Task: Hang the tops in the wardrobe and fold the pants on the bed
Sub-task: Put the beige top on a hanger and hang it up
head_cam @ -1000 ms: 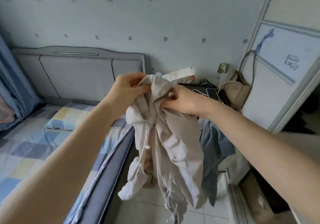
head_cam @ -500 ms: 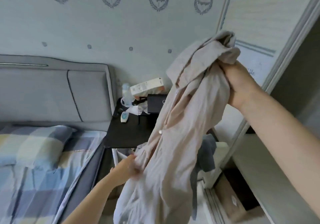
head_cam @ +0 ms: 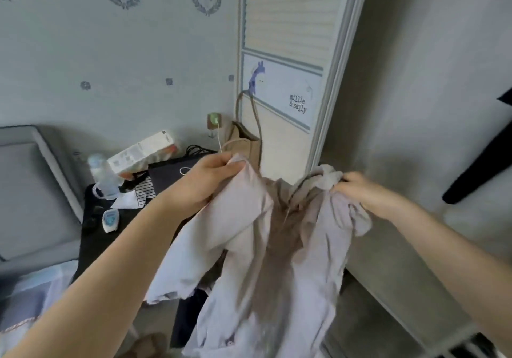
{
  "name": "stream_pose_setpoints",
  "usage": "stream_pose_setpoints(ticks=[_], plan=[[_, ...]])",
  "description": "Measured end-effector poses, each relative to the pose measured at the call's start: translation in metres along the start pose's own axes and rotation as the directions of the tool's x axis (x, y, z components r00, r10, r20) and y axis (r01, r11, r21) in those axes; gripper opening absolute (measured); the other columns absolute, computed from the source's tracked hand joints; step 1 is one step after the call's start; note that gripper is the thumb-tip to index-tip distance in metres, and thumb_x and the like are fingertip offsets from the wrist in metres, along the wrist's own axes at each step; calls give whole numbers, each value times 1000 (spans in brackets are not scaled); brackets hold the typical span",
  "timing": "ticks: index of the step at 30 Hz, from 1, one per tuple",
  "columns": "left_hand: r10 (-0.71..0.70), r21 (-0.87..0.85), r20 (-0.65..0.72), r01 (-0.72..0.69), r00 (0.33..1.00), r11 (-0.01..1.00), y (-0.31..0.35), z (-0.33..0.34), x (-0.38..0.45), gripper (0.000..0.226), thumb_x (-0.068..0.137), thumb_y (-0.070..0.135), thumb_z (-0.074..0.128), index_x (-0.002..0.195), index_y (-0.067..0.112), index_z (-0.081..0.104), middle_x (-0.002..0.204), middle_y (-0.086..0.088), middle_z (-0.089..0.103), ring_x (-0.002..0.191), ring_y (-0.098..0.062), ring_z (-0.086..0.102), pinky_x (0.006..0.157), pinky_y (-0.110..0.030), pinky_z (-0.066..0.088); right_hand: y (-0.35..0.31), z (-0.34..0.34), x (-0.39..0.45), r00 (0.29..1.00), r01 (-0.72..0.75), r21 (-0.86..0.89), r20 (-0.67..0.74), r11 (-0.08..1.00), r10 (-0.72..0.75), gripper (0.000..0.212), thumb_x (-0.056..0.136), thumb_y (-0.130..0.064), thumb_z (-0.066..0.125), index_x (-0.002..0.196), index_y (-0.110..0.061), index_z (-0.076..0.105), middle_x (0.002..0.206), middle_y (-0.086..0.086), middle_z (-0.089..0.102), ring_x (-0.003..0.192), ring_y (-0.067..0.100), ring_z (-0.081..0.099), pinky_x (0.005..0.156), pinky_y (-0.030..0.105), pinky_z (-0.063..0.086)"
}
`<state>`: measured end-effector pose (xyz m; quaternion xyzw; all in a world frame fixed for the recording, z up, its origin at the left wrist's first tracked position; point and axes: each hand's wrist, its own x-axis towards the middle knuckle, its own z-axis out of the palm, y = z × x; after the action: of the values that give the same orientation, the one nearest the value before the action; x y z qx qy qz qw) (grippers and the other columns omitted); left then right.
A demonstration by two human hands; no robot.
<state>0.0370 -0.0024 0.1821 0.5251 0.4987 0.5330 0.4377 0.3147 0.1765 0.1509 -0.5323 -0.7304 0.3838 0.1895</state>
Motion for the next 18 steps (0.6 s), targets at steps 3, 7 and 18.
stream_pose_setpoints(ticks=[3, 7, 18], plan=[[41, -29, 51, -40, 998, 999, 33, 43, 34, 23, 97, 18, 56, 85, -1, 51, 93, -15, 43, 84, -28, 36, 69, -38, 25, 19, -1, -24, 987, -35, -300, 137, 953, 79, 37, 88, -21, 65, 116, 1, 55, 115, 14, 60, 106, 29, 58, 89, 36, 47], [45, -96, -35, -48, 998, 994, 61, 84, 72, 30, 99, 12, 53, 69, 15, 52, 63, -5, 54, 61, -17, 52, 57, -23, 43, 18, 15, -71, 994, 74, -341, -51, 937, -97, 43, 86, -29, 61, 121, -8, 52, 121, 7, 57, 108, 23, 56, 89, 31, 46], [102, -305, 117, -62, 988, 950, 80, 93, 125, 13, 96, 20, 59, 96, 9, 66, 87, -5, 73, 84, -17, 70, 69, -25, 56, 36, 26, -107, 927, -306, 297, -124, 905, 354, 19, 92, -18, 56, 74, -11, 59, 57, -1, 55, 49, 11, 53, 47, 21, 43]])
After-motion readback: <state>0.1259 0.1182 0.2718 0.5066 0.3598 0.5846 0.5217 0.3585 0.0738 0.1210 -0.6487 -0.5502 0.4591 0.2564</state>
